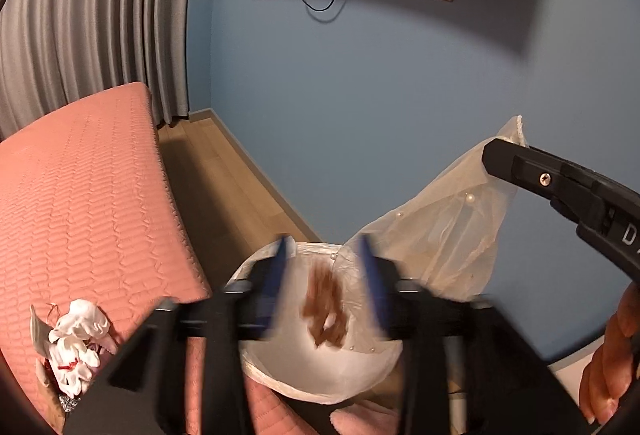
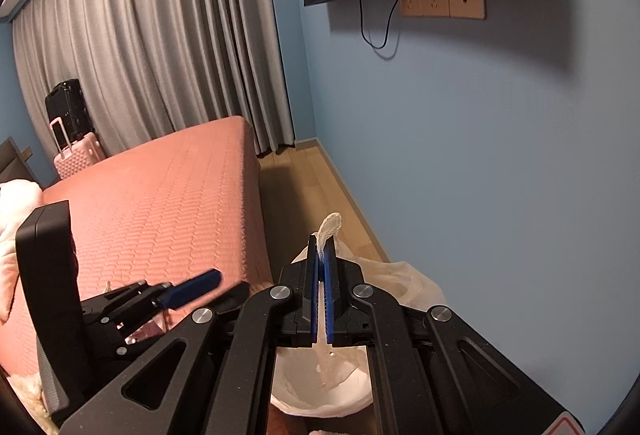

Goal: Collect trash
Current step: 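Open both tools over the wastebasket to drop scrunchie and bag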

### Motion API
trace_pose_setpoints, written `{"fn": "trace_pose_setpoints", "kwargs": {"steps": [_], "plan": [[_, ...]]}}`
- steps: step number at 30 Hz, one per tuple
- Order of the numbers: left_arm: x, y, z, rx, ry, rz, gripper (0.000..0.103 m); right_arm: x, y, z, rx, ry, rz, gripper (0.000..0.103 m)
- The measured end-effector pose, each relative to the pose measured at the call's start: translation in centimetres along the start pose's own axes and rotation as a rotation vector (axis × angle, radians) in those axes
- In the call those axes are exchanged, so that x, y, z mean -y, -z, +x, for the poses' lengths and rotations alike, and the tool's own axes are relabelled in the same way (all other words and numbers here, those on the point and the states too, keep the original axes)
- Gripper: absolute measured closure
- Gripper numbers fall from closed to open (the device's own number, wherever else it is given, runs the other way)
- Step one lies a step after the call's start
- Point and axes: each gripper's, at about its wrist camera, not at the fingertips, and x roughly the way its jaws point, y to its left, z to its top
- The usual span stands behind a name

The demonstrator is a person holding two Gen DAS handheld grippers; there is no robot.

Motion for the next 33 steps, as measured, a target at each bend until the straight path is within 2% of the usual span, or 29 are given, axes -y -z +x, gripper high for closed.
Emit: {"fn": "trace_pose_setpoints", "kwargs": {"steps": [1,5,7,9,10,21,33], "plan": [[0.0,0.1,0.0,0.012,-0.020,-0.002,0.039,0.1,0.1,0.2,-0.002,-0.001,-0.001,0.099],[0.0,0.2,-0.1,0.034,-0.062,0.015,0.032,-0.4,0.2,1.1,-0.007,-0.005,-0.013,0.093],[-0.3,0.2,-0.2,0.035,-0.083,0.012,0.032,-0.7,0.3,1.3,-0.007,-0.003,-0.019,0.086],[-0.6,0.3,-0.4,0.033,-0.098,0.007,0.032,-0.8,0.4,1.4,-0.004,0.000,-0.020,0.070],[-0.8,0.3,-0.5,0.033,-0.104,0.003,0.032,-1.0,0.4,1.4,0.001,0.003,-0.020,0.068],[-2.3,1.2,-2.9,0.051,-0.152,-0.022,0.032,-3.4,0.6,-0.3,0.032,0.014,-0.048,0.053],[-5.6,3.4,-7.1,0.064,-0.213,-0.085,0.032,-7.3,3.5,-3.0,0.030,-0.011,-0.066,0.047]]}}
